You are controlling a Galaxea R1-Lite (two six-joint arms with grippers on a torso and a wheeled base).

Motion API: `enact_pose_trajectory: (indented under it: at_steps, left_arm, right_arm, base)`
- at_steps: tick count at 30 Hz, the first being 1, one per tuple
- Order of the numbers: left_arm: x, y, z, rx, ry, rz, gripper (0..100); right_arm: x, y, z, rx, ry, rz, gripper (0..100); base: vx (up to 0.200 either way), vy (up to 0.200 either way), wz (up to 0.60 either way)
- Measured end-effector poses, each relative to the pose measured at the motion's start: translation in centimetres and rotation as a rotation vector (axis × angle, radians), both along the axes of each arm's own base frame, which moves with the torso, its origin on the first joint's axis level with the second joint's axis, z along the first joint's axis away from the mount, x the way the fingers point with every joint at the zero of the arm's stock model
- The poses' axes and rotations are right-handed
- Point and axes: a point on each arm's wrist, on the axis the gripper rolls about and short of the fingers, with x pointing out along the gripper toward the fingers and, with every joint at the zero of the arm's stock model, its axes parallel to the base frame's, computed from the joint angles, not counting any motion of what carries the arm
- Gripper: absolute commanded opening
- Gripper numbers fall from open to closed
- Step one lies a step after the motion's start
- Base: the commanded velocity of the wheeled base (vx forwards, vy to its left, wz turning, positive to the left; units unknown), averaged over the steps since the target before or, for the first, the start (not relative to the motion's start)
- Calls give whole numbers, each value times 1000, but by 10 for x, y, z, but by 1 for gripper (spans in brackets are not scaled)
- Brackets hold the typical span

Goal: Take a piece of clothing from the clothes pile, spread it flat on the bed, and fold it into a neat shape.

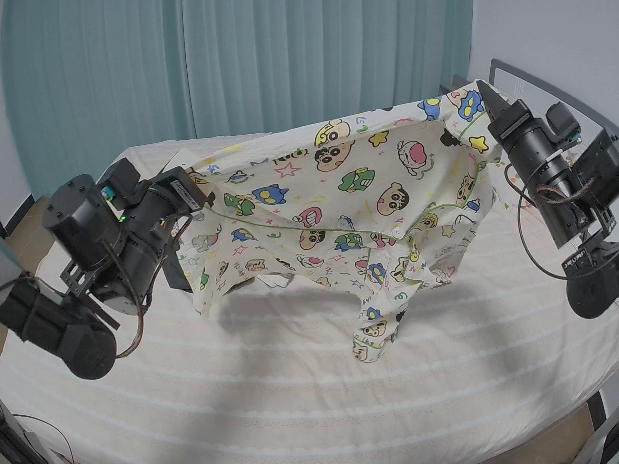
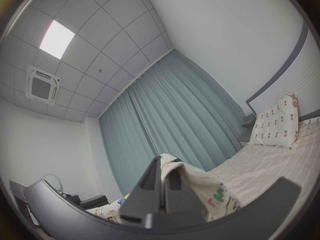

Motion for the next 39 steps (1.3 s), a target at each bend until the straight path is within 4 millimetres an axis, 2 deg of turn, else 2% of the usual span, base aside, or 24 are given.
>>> enact_pose_trajectory:
  at_steps: [7,13,18,26,39]
  left_arm:
    - [-23,7,-13,-113,76,-56,0]
    - [-30,7,-31,-117,150,-73,0]
    - [-30,4,-44,-102,198,-79,0]
    - [-29,2,-49,-91,218,-79,0]
    - [-28,2,-51,-88,223,-78,0]
  right_arm:
    - [-19,1,-27,46,135,88,0]
    - [-22,2,-43,159,189,158,0]
    - [-19,6,-53,148,192,155,0]
    - [-24,9,-56,120,199,160,0]
    - [-36,10,-48,105,164,181,0]
  base:
    - [0,0,0]
    - [-67,0,0]
    - [-200,0,0]
    - [-50,0,0]
    - [0,0,0]
